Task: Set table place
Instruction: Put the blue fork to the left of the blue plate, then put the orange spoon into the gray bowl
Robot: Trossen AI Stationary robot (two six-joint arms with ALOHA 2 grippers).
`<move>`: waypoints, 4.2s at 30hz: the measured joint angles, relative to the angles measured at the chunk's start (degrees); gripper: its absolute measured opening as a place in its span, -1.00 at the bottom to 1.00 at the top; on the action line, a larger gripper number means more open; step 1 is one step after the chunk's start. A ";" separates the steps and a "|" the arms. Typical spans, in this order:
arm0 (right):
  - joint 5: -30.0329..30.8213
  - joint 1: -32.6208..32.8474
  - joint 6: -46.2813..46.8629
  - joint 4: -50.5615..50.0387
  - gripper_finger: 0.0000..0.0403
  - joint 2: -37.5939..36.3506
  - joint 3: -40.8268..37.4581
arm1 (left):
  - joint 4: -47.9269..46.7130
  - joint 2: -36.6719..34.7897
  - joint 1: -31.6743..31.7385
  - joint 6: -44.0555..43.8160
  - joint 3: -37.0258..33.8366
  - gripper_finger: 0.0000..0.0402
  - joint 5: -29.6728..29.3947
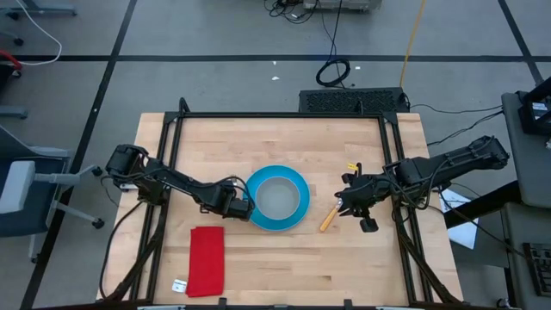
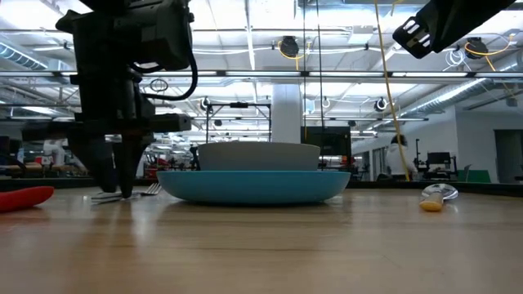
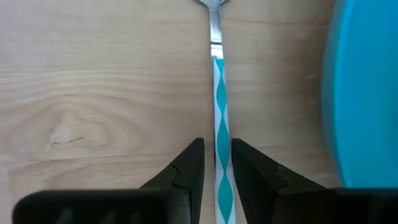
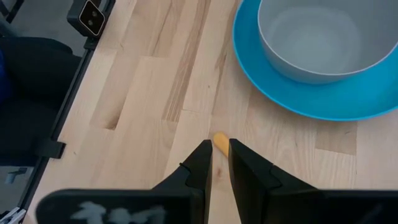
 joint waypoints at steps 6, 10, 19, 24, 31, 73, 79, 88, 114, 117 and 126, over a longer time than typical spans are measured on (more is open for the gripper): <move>0.01 0.00 0.00 0.56 -0.78 0.00 0.00 | 1.51 0.00 0.00 1.05 0.00 -0.56 -0.73; 0.02 0.00 0.00 0.50 -0.78 0.00 0.00 | 1.52 0.00 0.00 1.05 0.00 -0.56 -0.71; 0.02 0.00 0.02 0.46 -0.78 0.00 0.00 | 1.34 0.00 0.00 1.53 0.00 -0.56 -0.66; 0.02 0.00 0.02 0.46 -0.78 0.00 0.00 | 1.32 0.00 0.00 1.83 0.00 -0.56 -0.03; 0.02 0.00 0.02 0.57 -0.78 0.00 0.00 | 0.16 0.00 0.00 2.03 0.00 -0.56 0.99; 0.00 0.00 0.66 2.60 -0.78 0.00 0.00 | -2.90 -0.50 -0.04 4.15 3.41 -0.56 1.48; 0.01 0.00 0.85 2.46 -0.78 0.00 0.00 | -15.18 -0.50 -1.12 3.78 10.42 -0.56 -0.04; 0.00 0.00 2.83 1.26 -0.78 0.00 0.00 | -32.56 -0.50 -5.05 3.04 25.74 -0.56 -9.01; 7.67 -5.75 25.39 7.04 -0.78 -0.02 -0.02 | -48.14 -15.26 -15.00 27.67 36.46 -0.56 -31.52; 10.75 -5.66 27.45 7.08 -0.78 0.00 -0.02 | -48.22 -15.71 -15.70 30.00 36.46 -0.56 -32.62; 19.48 -5.64 34.70 8.57 -0.78 0.00 -0.02 | -48.10 -15.92 -17.72 39.31 36.44 -0.56 -32.48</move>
